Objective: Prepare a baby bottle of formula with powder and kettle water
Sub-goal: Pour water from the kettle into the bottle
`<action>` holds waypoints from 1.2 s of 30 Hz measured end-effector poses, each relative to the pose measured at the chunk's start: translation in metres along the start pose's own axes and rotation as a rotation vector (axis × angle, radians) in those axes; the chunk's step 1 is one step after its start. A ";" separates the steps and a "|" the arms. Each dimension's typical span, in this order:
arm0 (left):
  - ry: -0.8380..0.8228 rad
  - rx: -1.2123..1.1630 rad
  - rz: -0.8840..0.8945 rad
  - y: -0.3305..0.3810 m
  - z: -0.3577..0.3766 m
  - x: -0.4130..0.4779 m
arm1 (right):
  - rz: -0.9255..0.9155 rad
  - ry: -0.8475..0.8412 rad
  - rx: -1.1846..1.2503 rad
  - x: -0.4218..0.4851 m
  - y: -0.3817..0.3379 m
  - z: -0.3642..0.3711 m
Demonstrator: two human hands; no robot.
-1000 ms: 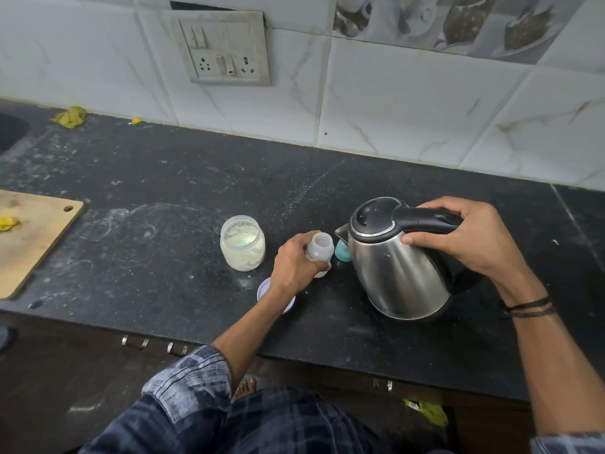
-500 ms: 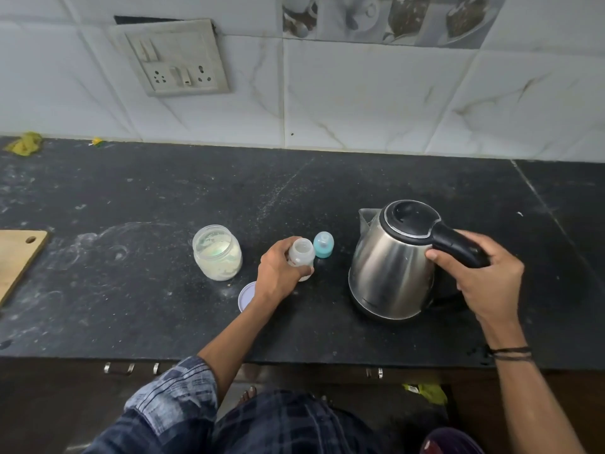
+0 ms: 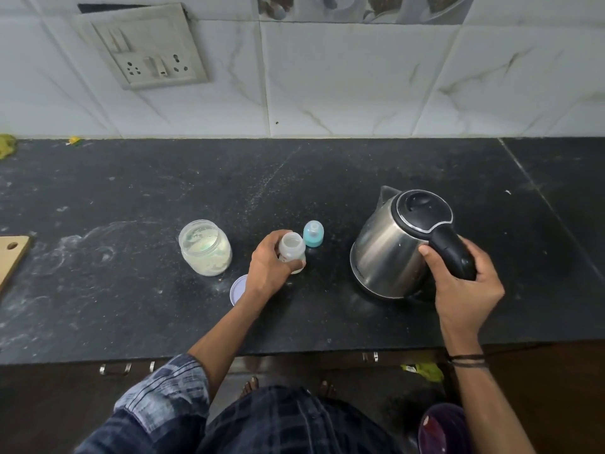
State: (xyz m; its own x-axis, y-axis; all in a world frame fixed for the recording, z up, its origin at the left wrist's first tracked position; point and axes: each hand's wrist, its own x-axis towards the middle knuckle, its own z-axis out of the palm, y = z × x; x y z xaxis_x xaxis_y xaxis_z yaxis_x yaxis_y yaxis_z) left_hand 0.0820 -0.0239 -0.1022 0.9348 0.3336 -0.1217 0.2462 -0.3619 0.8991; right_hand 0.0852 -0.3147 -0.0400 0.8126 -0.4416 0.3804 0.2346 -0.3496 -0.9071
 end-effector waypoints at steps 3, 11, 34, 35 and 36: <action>0.000 -0.001 -0.006 -0.002 0.002 0.000 | 0.019 0.031 0.012 -0.005 -0.004 0.003; 0.005 -0.004 -0.001 -0.005 0.002 0.000 | 0.033 0.079 -0.023 -0.015 -0.011 0.012; -0.013 -0.014 0.037 -0.006 0.001 0.003 | 0.072 0.150 -0.110 -0.025 -0.019 0.018; -0.016 -0.014 0.040 -0.006 0.001 0.003 | 0.085 0.141 -0.117 -0.025 -0.020 0.017; -0.018 -0.013 0.042 -0.006 0.000 0.003 | 0.093 0.127 -0.127 -0.024 -0.021 0.016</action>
State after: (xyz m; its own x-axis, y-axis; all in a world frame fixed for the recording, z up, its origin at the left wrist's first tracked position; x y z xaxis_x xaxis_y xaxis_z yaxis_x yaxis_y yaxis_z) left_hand 0.0836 -0.0209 -0.1084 0.9487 0.3028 -0.0911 0.2034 -0.3637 0.9091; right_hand 0.0688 -0.2836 -0.0327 0.7517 -0.5752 0.3227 0.0857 -0.4000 -0.9125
